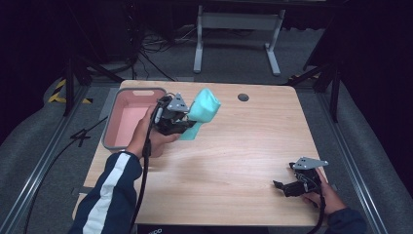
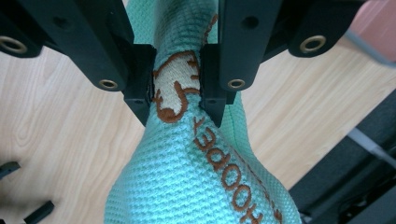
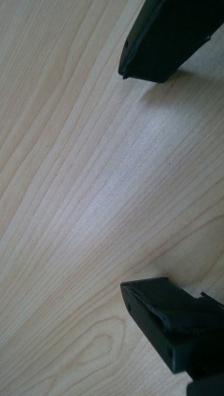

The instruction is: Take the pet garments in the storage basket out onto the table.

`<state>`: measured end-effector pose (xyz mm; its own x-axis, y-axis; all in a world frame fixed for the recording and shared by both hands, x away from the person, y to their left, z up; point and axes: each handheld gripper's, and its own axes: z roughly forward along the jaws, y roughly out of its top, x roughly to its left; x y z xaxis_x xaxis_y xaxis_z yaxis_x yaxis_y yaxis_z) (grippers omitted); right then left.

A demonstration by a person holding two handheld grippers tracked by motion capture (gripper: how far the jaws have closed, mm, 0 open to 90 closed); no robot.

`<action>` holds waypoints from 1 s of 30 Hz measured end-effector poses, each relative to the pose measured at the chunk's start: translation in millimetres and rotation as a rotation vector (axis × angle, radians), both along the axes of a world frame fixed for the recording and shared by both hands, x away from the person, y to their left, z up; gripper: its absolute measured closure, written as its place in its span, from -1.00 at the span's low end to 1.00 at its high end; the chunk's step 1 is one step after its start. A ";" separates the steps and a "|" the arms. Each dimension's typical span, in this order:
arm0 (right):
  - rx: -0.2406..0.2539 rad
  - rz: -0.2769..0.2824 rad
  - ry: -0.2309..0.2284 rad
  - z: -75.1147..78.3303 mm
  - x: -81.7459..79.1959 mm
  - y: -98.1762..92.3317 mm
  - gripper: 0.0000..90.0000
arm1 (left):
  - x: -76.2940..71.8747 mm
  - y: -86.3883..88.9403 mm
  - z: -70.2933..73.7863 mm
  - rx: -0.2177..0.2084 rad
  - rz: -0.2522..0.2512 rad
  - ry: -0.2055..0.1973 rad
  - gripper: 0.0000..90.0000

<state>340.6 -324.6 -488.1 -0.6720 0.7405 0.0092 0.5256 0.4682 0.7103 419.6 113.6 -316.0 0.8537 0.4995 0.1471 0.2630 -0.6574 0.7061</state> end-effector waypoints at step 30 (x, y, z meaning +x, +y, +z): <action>0.000 0.000 0.000 0.0 0.0 0.0 -0.99 | 3.5 -81.5 -88.3 0.159 -0.144 0.180 0.00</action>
